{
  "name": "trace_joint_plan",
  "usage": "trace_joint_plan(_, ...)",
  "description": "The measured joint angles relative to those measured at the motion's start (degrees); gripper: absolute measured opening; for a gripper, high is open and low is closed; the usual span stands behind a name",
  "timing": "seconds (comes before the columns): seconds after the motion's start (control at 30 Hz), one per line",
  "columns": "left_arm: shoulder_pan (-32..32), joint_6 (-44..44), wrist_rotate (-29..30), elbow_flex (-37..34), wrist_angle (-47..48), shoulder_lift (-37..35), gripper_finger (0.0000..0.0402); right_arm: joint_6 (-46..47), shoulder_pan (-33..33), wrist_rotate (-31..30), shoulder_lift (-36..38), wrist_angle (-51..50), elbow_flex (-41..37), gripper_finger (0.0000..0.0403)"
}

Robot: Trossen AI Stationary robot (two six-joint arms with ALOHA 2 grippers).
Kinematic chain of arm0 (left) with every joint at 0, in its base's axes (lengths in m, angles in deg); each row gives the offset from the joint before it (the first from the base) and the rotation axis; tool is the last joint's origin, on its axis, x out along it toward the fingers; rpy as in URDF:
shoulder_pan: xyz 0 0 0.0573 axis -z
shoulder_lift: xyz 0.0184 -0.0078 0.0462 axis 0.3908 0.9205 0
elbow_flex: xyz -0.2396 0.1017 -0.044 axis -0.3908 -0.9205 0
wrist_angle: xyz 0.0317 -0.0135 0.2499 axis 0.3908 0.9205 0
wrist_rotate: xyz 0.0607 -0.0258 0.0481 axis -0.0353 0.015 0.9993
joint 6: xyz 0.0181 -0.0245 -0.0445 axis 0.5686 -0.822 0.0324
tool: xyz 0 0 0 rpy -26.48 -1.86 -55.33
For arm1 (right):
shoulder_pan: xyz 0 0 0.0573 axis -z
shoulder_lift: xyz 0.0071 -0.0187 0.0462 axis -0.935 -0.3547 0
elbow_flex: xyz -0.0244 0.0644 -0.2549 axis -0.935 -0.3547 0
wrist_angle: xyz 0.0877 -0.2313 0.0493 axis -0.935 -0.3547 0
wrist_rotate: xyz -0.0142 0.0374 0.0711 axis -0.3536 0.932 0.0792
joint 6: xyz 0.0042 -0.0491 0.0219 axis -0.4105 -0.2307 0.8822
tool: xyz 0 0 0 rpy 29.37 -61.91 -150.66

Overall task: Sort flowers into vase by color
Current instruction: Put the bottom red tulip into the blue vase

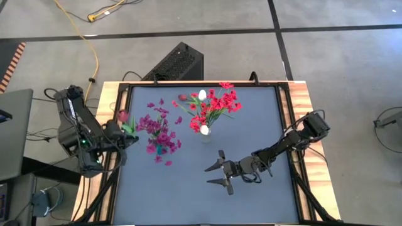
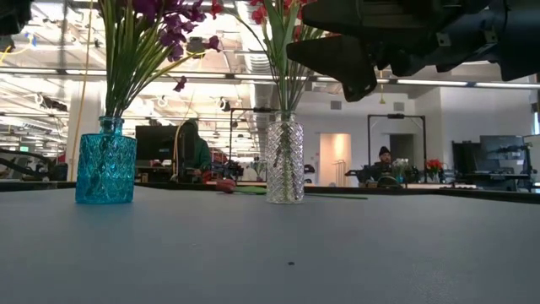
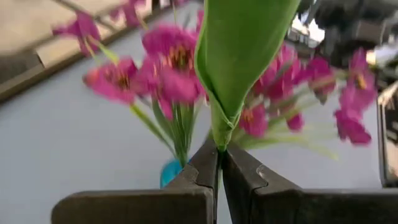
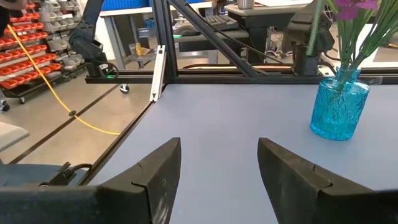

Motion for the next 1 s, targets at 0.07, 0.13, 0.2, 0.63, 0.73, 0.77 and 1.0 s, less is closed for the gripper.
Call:
trace_joint_plan(0.07, -0.21, 0.0, 2.82, -0.89, -0.13, 0.35, 0.0, -0.02, 0.0, 0.0, 0.0, 0.0, 0.0, 0.0239)
trace_joint_plan(0.13, -0.56, -0.23, 4.26, -1.98, -0.37, 0.67, 0.0, -0.02, 0.0, 0.0, 0.0, 0.0, 0.0, 0.0239)
trace_joint_plan(0.2, -1.06, -0.93, 4.62, -2.93, -0.33, 0.69, 0.0, -0.02, 0.0, 0.0, 0.0, 0.0, 0.0, 0.0239)
trace_joint_plan(0.63, -4.79, -2.97, 8.15, -6.28, -1.11, 0.67, 0.0, -0.06, 0.0, 0.0, 0.0, 0.0, 0.0, 0.0239)
trace_joint_plan(0.73, -5.55, -1.95, 8.4, -6.28, -2.04, 0.67, 0.0, -0.08, 0.0, 0.0, 0.0, 0.0, 0.0, 0.0239)
trace_joint_plan(0.77, -5.73, -1.83, 8.4, -6.28, -2.05, 0.67, 0.0, -0.08, 0.0, 0.0, 0.0, 0.0, 0.0, 0.0239)
trace_joint_plan(1.0, -6.36, -1.66, 8.1, -6.28, -2.94, 0.67, 0.0, -0.08, 0.0, 0.0, 0.0, 0.0, 0.0, 0.0239)
